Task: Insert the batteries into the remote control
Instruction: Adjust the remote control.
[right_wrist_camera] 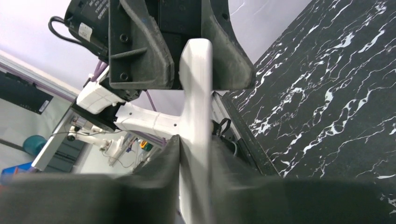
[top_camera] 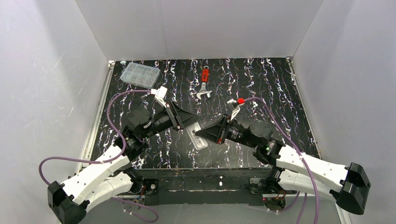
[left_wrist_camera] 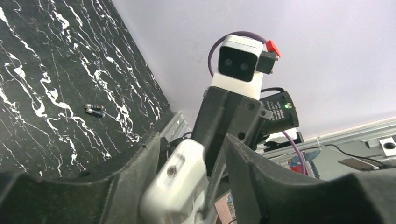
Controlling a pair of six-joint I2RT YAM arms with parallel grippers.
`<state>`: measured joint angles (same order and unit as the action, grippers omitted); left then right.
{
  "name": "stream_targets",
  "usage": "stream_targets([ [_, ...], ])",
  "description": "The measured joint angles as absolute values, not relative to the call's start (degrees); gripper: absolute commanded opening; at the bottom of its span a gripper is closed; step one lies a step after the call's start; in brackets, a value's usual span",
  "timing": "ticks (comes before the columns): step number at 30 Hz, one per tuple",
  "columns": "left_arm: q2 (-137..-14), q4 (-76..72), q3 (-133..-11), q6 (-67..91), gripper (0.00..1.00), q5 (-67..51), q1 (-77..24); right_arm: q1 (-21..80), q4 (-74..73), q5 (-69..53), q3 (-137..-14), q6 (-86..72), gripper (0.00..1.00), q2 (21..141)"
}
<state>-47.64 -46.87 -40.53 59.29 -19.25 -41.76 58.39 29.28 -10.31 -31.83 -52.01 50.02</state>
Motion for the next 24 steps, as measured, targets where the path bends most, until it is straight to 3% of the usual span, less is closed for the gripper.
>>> stream_targets([
  [16, -48.8, -52.1, -37.8, 63.2, 0.59, -16.5, -41.8, 58.0, 36.2, -4.9, -30.9, -59.9, 0.01, 51.0],
  [24, -48.0, -52.5, -37.8, 63.5, 0.51, -14.5, -41.8, 57.4, 38.4, -3.9, -29.2, -62.8, 0.01, 51.0],
])
